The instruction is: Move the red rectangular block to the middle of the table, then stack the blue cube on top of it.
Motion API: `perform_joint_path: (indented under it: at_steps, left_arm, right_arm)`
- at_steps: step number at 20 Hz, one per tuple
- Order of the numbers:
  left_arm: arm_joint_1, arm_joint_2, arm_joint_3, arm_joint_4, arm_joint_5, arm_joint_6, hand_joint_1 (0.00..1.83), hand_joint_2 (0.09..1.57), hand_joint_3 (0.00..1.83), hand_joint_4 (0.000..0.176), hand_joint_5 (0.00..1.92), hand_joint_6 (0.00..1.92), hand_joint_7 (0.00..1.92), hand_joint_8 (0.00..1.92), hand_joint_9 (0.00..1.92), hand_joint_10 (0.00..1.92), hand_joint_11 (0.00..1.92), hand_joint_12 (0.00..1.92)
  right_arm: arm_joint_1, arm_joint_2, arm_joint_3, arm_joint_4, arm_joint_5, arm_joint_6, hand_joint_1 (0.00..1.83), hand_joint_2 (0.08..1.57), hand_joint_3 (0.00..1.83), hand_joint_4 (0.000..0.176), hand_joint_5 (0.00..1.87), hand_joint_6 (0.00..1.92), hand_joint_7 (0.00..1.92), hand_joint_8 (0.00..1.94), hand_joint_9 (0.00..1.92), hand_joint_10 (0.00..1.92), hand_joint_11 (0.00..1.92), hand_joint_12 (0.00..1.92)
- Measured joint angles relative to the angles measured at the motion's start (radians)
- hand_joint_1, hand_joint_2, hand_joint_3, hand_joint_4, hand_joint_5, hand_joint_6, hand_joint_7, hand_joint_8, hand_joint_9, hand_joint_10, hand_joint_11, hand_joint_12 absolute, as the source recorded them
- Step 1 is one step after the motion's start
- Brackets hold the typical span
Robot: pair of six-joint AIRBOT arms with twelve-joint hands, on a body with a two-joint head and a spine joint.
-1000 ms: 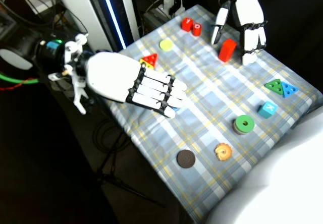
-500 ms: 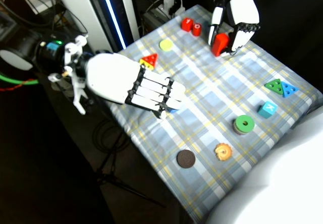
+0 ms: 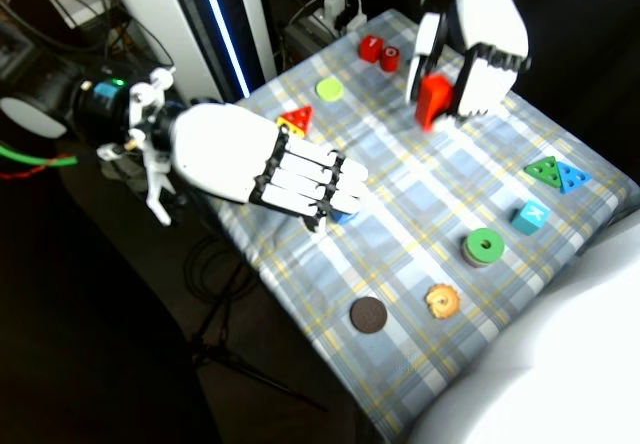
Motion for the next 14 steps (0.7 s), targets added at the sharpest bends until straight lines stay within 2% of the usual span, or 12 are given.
perform_joint_path:
  at_steps: [1,2,4,5,6,8,9,10,11,12,13,14]
  left_arm:
    - [-0.013,-0.029,0.031,-0.006,0.029,0.0,1.09,1.25,0.0,0.0,0.74,1.34,0.94,1.81,1.14,1.91,1.25,1.92]
    - [-0.021,-0.05,0.053,-0.023,0.053,0.0,1.12,1.2,0.0,0.0,0.82,1.23,1.05,1.92,1.29,1.92,1.39,1.92]
    - [-0.021,-0.078,0.083,-0.066,0.085,0.026,1.12,1.2,0.0,0.0,0.82,1.22,1.06,1.88,1.3,1.92,1.39,1.92]
    - [-0.019,-0.089,0.097,-0.076,0.099,0.035,1.13,1.18,0.0,0.0,0.86,1.18,1.05,1.71,1.25,1.86,1.33,1.92]
    - [-0.016,-0.102,0.114,-0.09,0.117,0.035,1.12,1.18,0.0,0.0,0.85,1.2,1.05,1.49,1.2,1.71,1.19,1.92]
    - [-0.012,-0.124,0.141,-0.105,0.132,0.036,1.12,1.19,0.0,0.0,0.84,1.21,1.05,1.43,1.17,1.71,1.16,1.92]
    - [-0.008,-0.133,0.15,-0.122,0.138,0.049,1.2,1.2,0.0,0.0,0.78,1.1,0.92,1.42,1.0,1.64,0.98,1.92]
    - [0.0,-0.143,0.155,-0.138,0.145,0.071,1.17,1.26,0.01,0.0,0.61,1.32,0.8,1.51,0.52,1.59,0.34,1.92]
    - [0.006,-0.15,0.156,-0.146,0.155,0.081,1.17,1.26,0.01,0.0,0.61,1.32,0.8,1.51,0.52,1.59,0.34,1.92]
    - [0.012,-0.153,0.156,-0.146,0.164,0.08,1.01,1.15,0.0,0.0,0.61,0.83,0.66,1.3,0.41,1.68,0.28,1.92]
    - [0.016,-0.156,0.156,-0.147,0.173,0.08,0.96,1.13,0.0,0.0,0.64,0.53,0.54,1.19,0.28,1.73,0.16,1.92]
    - [0.016,-0.156,0.156,-0.146,0.177,0.08,0.9,1.11,0.0,0.0,0.59,0.38,0.41,0.95,0.09,1.52,0.03,1.92]
  right_arm:
    - [0.0,0.0,0.0,-0.002,0.0,0.0,0.29,1.23,0.0,0.004,0.0,0.0,0.0,0.0,0.0,0.0,0.0,1.25]
    - [0.0,0.0,0.0,-0.002,0.0,0.0,0.33,1.23,0.0,0.007,0.0,0.0,0.0,0.0,0.0,0.0,0.0,1.17]
    - [0.0,0.0,0.0,0.0,0.0,0.0,0.34,1.24,0.0,0.005,0.0,0.0,0.0,0.0,0.0,0.0,0.0,1.15]
    - [0.0,0.0,0.0,0.0,0.0,0.0,0.35,1.23,0.0,0.005,0.0,0.0,0.0,0.0,0.0,0.0,0.0,1.14]
    - [0.0,-0.002,0.0,0.0,0.0,0.0,0.39,1.24,0.0,0.0,0.0,0.0,0.0,0.0,0.01,0.01,0.0,1.04]
    - [0.0,-0.004,0.0,-0.002,0.0,0.0,0.37,1.24,0.0,0.0,0.0,0.0,0.0,0.0,0.02,0.01,0.0,1.03]
    - [0.0,-0.004,0.0,-0.003,0.0,0.0,0.39,1.24,0.0,0.013,0.0,0.0,0.0,0.0,0.01,0.01,0.0,0.89]
    - [0.0,-0.004,0.0,-0.001,0.0,0.001,0.38,1.24,0.0,0.011,0.0,0.0,0.0,0.0,0.0,0.0,0.0,0.68]
    - [0.0,-0.004,0.0,0.0,0.0,0.001,0.38,1.24,0.0,0.011,0.0,0.0,0.0,0.0,0.0,0.0,0.0,0.68]
    - [0.0,-0.004,0.0,0.001,0.0,0.001,0.37,1.23,0.0,0.002,0.0,0.0,0.0,0.0,0.02,0.01,0.0,0.76]
    - [0.0,-0.004,0.0,-0.001,0.0,0.001,0.36,1.24,0.0,0.003,0.0,0.0,0.0,0.0,0.0,0.0,0.0,0.71]
    - [0.0,-0.004,0.0,0.0,0.0,0.002,0.38,1.23,0.0,0.0,0.0,0.0,0.0,0.0,0.02,0.01,0.0,0.79]
